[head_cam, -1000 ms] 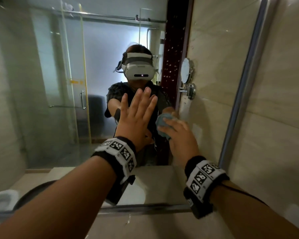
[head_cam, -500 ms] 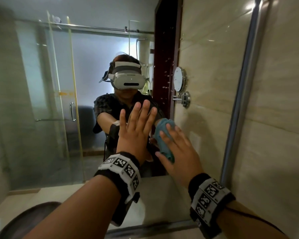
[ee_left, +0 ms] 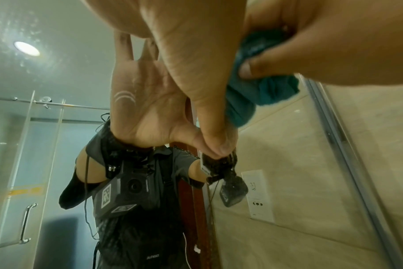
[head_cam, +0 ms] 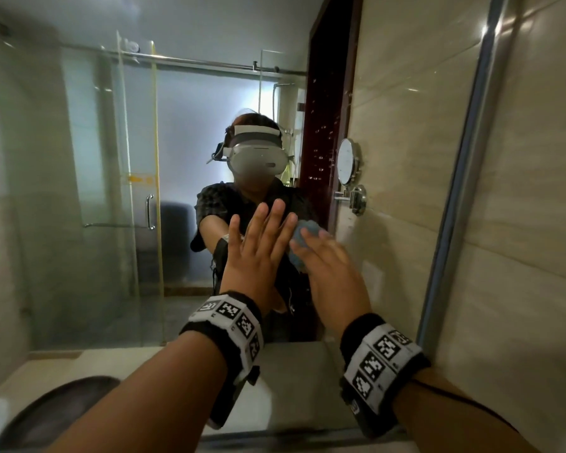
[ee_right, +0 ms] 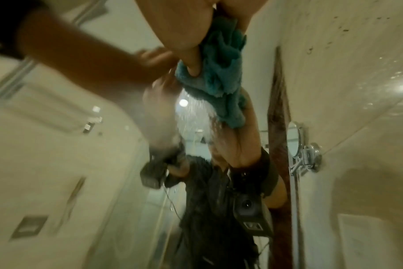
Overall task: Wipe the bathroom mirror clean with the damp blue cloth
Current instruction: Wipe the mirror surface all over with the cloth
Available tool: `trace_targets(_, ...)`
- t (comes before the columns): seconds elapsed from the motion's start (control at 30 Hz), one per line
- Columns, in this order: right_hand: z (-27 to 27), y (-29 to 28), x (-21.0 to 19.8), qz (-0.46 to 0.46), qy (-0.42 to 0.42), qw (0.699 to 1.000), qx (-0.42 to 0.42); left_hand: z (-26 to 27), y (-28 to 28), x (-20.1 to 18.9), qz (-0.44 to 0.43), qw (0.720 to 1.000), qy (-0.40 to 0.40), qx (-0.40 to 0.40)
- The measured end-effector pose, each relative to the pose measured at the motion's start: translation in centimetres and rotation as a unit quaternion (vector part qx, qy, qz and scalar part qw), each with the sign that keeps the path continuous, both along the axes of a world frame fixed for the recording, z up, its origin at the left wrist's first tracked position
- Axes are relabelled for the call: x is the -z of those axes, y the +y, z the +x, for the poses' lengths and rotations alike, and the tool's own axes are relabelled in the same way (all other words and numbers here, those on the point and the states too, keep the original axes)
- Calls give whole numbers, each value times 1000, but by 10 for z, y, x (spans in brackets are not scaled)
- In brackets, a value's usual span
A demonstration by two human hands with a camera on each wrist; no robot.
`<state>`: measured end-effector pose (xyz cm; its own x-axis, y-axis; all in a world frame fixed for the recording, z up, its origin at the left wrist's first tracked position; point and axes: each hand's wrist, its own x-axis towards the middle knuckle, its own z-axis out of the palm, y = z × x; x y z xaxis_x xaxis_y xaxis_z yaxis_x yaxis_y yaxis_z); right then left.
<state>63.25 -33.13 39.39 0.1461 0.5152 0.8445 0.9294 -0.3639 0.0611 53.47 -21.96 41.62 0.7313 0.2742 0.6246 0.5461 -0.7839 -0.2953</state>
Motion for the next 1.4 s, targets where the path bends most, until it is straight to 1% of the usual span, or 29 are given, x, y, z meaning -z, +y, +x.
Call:
trace_targets(0.03, -1, -5, 6, -15, -11, 1000, -8, -2, -1, -2, -6, 1000, 10, -6)
trace_targets(0.1, 0, -10, -9, -21, -46, 998, -24, -3, -3, -2, -5, 1000, 15, -14)
trace_targets(0.2, 5, -5, -38, 24, -27, 999, -26, 0, -5, 0, 0, 1000, -2, -15)
trace_targets(0.27, 4, 0, -32, 39, -7, 999, 5, 0, -6, 2, -4, 1000, -5, -17)
trace_targets(0.33, 4, 1, -9, 42, -2, 999, 25, -1, -7, 1, -11, 1000, -3, -13)
trace_targets(0.4, 5, -6, 8, 16, -13, 1000, -8, -3, -8, -2, -14, 1000, -1, -13)
trace_targets(0.47, 9, -17, -3, 1, -55, 998, -40, -3, -9, -3, -15, 1000, 2, -16)
trace_targets(0.5, 12, -23, -13, 8, -45, 998, -38, -4, -10, -3, -19, 1000, 4, -18)
trace_targets(0.57, 26, -29, -34, 70, 17, 997, 2, -3, -11, -2, -29, 999, 7, -19)
trace_targets(0.63, 34, -28, -35, 127, 52, 990, 32, -2, -11, -3, -35, 999, 12, -21)
trace_targets(0.67, 30, -25, -27, 127, 62, 989, 34, -3, -12, -3, -37, 999, 15, -22)
trace_targets(0.7, 25, -21, -15, 110, 50, 992, 17, -2, -12, -3, -37, 999, 16, -23)
trace_targets(0.77, 20, -16, 16, 10, -45, 998, -33, -2, -14, -3, -36, 999, 14, -26)
trace_targets(0.8, 21, -21, 21, -42, -89, 994, -45, -1, -15, -3, -37, 999, 13, -27)
trace_targets(0.83, 24, -29, 14, -56, -113, 991, -54, -1, -15, -3, -38, 999, 14, -29)
trace_targets(0.87, 30, -36, 3, -31, -111, 992, -44, 0, -15, -3, -39, 999, 15, -30)
trace_targets(0.9, 38, -42, -10, 10, -60, 998, -20, 0, -14, -3, -41, 999, 16, -31)
trace_targets(0.93, 49, -48, -23, 82, -7, 996, 22, 0, -14, -3, -44, 998, 17, -31)
trace_targets(1.0, 58, -52, -33, 226, 99, 967, 61, 1, -13, -3, -42, 998, 18, -33)
trace_targets(1.03, 50, -48, -32, 252, 132, 956, 68, 1, -13, -3, -42, 998, 20, -33)
trace_targets(1.1, 30, -35, -10, 152, 93, 983, 33, 0, -14, -3, -44, 998, 20, -32)
trace_targets(1.13, 24, -32, 4, 83, 49, 995, 4, 0, -14, -3, -45, 998, 18, -31)
trace_targets(1.17, 24, -34, 13, 23, 19, 999, -19, 0, -14, -3, -47, 998, 18, -31)
trace_targets(1.2, 25, -40, 11, 2, 6, 999, -36, 0, -14, -2, -49, 998, 18, -30)
trace_targets(1.23, 33, -47, 4, 26, 17, 999, -44, 0, -14, -3, -51, 998, 20, -30)
trace_targets(1.27, 44, -55, -7, 85, 48, 995, -38, 0, -13, -3, -52, 998, 22, -29)
trace_targets(1.33, 58, -70, -28, 240, 148, 959, 18, 1, -13, -3, -55, 998, 26, -28)
trace_targets(1.37, 63, -71, -31, 278, 168, 944, 56, 2, -13, -2, -54, 998, 24, -28)
trace_targets(1.4, 62, -68, -28, 277, 175, 942, 78, 2, -13, -2, -53, 998, 22, -30)
